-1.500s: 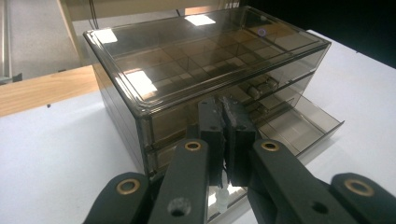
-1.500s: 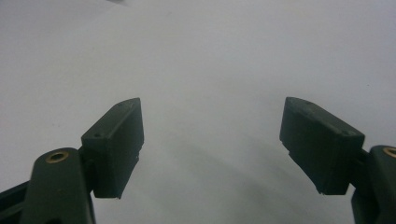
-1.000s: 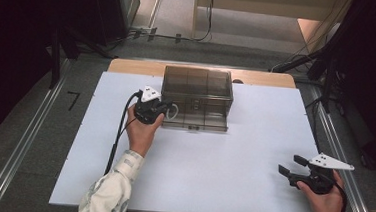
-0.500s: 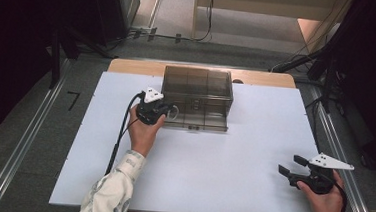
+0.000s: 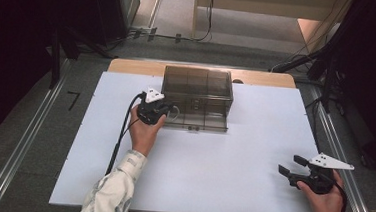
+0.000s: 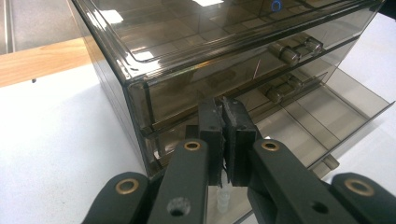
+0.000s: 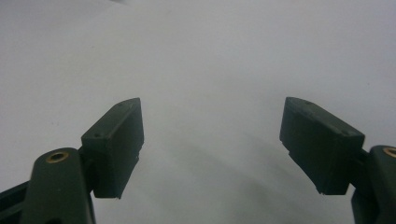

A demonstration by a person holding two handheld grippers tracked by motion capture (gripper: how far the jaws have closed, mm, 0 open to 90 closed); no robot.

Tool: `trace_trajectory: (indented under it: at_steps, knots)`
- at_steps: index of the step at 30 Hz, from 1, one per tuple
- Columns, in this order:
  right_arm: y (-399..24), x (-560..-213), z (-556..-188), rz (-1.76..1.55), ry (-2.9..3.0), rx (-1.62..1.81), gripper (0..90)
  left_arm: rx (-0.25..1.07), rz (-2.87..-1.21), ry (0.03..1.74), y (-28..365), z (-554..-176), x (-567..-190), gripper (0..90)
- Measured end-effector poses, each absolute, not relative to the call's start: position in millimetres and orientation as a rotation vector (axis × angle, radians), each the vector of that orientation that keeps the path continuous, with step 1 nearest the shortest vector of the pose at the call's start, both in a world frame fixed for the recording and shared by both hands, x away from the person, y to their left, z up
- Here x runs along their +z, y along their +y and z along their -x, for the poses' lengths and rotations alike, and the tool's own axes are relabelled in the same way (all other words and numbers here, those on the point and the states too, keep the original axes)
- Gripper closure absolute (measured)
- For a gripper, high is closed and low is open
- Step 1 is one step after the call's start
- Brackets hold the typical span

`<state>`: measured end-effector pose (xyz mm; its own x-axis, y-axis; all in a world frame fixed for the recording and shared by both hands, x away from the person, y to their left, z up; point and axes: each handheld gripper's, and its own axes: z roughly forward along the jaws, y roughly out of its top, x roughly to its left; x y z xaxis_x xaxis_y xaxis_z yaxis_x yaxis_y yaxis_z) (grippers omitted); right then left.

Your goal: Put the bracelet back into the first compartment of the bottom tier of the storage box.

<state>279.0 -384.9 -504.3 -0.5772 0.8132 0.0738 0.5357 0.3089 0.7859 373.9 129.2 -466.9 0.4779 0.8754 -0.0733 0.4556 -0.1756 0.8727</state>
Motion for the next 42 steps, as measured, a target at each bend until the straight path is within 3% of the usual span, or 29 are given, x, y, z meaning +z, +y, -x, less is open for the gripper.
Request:
trace_trajectory:
  at_steps: [21,27,31,42]
  knots:
    - [-385,-504,-279,-1.213,2.244,1.148,20.1,0.554,-1.795,1.108,128,-373,-466,78.0]
    - [-385,-504,-279,-1.214,2.241,1.152,20.0,0.537,-1.790,1.097,130,-368,-465,69.4]
    - [-386,-504,-279,-1.214,2.242,1.149,20.1,0.516,-1.779,1.090,131,-364,-464,59.1]
    - [-385,-504,-279,-1.214,2.240,1.150,20.0,0.519,-1.785,1.070,135,-352,-463,49.8]
